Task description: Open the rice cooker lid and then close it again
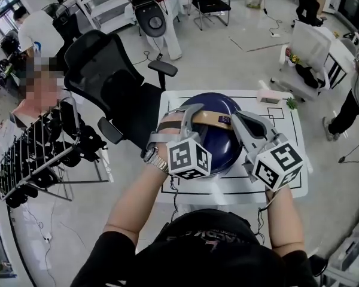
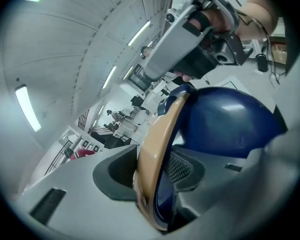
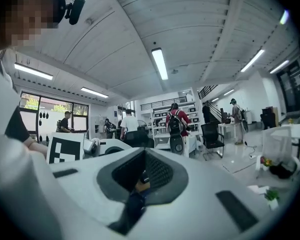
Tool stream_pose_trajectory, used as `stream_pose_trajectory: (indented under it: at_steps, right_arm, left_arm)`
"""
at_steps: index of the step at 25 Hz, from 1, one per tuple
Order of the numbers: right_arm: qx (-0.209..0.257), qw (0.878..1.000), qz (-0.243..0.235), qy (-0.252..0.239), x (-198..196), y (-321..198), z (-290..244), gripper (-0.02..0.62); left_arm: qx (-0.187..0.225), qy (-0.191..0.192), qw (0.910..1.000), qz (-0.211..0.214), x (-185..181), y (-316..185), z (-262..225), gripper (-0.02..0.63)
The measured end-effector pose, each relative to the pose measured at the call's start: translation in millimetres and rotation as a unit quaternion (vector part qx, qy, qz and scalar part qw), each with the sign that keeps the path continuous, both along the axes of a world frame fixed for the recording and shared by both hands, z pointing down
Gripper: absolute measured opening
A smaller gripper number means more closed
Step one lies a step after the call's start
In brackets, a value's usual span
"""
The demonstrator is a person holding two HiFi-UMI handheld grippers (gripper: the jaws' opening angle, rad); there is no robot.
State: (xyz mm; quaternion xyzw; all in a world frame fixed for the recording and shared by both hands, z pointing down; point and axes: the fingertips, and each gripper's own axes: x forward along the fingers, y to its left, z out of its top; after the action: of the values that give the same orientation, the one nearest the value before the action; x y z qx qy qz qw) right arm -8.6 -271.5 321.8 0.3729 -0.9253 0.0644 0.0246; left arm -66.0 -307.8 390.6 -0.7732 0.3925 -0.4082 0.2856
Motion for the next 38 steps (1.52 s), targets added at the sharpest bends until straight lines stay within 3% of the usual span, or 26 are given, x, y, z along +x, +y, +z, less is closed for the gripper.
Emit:
stream_pose_trajectory:
  at_steps: [18,32,38]
  right_arm:
    - [-0.064,0.997,-0.026,0.020,16.4,-11.1,67.7,0.002]
    - [-0.108,0.993,-0.047,0.003,24.9,-12.5,101.7,0.002]
    - [-0.102,0.994,-0.047,0.001,24.3,-11.9,101.3,0.002]
  left_arm:
    - [-0.004,-0.083,0.9965,0.000,28.4,1.3,40.2,0.163]
    - [-0.010,-0.109,0.9940,-0.001,38.0,1.2,57.7,0.170]
    - [-0.009,-0.114,0.9934,-0.005,37.1,1.1,57.1,0.172]
